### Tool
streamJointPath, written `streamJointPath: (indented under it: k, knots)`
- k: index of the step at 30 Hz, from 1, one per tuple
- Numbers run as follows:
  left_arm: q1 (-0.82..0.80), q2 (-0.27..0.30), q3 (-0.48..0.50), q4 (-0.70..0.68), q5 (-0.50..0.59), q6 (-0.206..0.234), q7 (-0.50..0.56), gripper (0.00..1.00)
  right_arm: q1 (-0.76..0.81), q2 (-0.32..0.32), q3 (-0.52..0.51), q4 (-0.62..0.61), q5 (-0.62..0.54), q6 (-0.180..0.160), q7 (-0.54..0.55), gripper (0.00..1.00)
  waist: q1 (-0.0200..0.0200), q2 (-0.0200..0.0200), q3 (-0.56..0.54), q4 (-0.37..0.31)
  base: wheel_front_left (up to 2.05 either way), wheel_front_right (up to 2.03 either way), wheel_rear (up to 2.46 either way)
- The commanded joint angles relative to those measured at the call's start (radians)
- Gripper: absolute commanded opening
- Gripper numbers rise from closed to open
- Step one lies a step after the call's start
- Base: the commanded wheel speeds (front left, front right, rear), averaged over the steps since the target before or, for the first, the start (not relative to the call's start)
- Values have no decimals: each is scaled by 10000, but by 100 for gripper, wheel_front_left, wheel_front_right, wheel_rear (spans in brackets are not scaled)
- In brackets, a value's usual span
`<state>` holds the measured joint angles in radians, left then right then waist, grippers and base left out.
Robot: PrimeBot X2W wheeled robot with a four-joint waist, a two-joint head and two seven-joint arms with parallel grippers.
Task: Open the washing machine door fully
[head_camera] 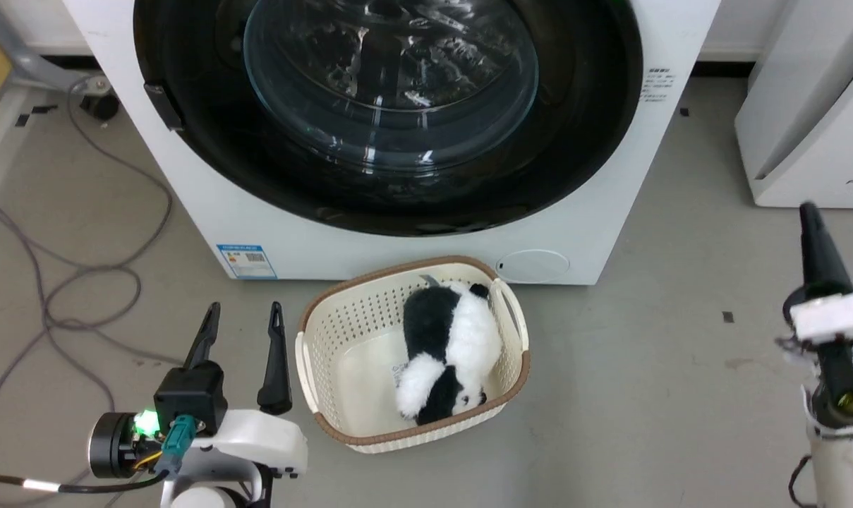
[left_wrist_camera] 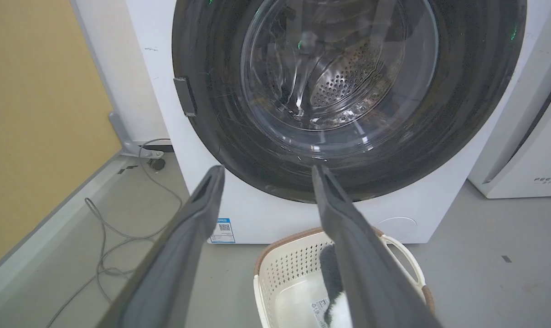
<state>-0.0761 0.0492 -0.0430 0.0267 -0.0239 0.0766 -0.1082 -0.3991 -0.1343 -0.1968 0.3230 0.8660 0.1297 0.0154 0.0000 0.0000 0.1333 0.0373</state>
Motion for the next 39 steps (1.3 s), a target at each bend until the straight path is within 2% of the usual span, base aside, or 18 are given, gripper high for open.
streamJointPath:
  k: [1, 23, 39]
  knots:
    - [-184, 8, -3, -5, -64, 62, -99, 100, -322, -93, -56, 152, 310, 5, 7, 0, 0, 0, 81, 31, 0, 0, 0]
    - [-1071, 9, -262, -86, -161, 443, -559, 100, -4648, -1056, 837, 2753, 1901, 7, 345, 0, 0, 0, 1491, 389, 0, 0, 0]
    - [-1573, 9, -595, -88, -465, 924, -893, 100, -7066, -1391, 1708, 4156, 2955, 8, 754, 0, 0, 0, 2373, 823, 0, 0, 0]
